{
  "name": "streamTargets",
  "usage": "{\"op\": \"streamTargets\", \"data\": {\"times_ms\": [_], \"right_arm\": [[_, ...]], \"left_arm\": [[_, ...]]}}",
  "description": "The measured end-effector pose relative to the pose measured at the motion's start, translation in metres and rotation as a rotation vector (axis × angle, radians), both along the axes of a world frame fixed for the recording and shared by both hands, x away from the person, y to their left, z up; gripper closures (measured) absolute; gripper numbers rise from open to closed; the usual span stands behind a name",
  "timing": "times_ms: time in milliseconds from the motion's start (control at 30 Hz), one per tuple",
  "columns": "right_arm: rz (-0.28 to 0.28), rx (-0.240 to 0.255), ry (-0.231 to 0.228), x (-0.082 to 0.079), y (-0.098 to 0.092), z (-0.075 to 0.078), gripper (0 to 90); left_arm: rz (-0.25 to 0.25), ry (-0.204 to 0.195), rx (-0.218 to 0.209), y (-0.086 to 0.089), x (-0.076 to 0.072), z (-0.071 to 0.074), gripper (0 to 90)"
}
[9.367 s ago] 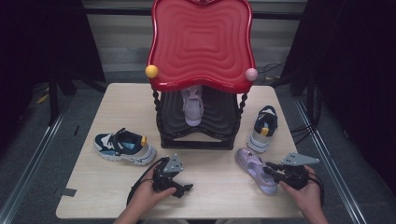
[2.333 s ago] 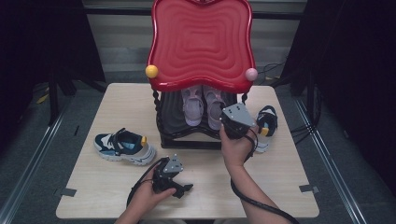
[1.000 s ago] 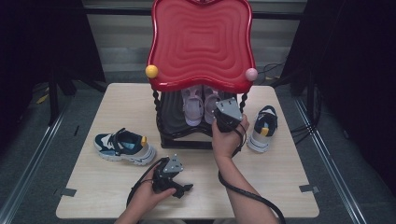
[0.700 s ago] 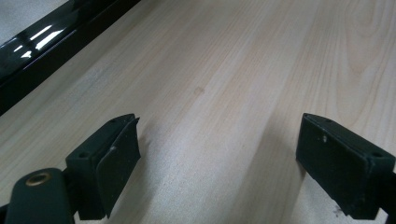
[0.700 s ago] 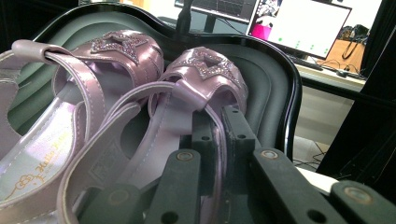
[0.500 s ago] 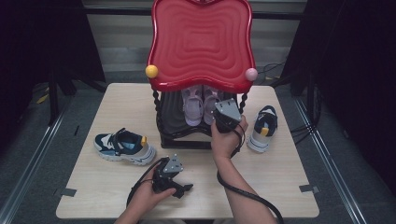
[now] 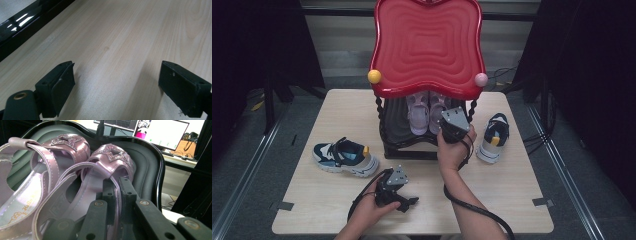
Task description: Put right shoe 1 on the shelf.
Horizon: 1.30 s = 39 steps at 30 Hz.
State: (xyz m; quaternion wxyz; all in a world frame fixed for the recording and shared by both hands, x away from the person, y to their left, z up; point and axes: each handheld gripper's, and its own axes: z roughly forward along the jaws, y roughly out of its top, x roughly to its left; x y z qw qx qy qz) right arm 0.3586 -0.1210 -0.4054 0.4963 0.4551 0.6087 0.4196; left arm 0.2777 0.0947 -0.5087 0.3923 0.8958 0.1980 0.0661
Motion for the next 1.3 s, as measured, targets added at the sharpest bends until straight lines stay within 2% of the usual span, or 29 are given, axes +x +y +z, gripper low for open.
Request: {"op": "streamTargets", "data": {"times_ms": [500, 733, 1000, 1300], "right_arm": [[0.010, -0.019, 0.018, -0.0017, 0.0011, -0.0079, 83.0], [0.025, -0.009, 0.037, -0.0008, -0.0004, -0.0076, 80.0], [0.050, 0.012, 0.049, -0.0016, 0.0008, -0.0076, 71.4], [0.089, -0.016, 0.053, -0.0055, 0.0022, -0.0038, 62.6]], "left_arm": [[0.001, 0.002, 0.002, 0.0001, -0.0001, 0.0001, 12.7], [0.001, 0.002, 0.002, 0.0001, -0.0001, 0.0001, 12.7], [0.003, 0.004, 0.007, 0.0003, -0.0003, 0.0003, 12.7], [0.003, 0.004, 0.007, 0.0003, -0.0003, 0.0003, 12.7]]}}
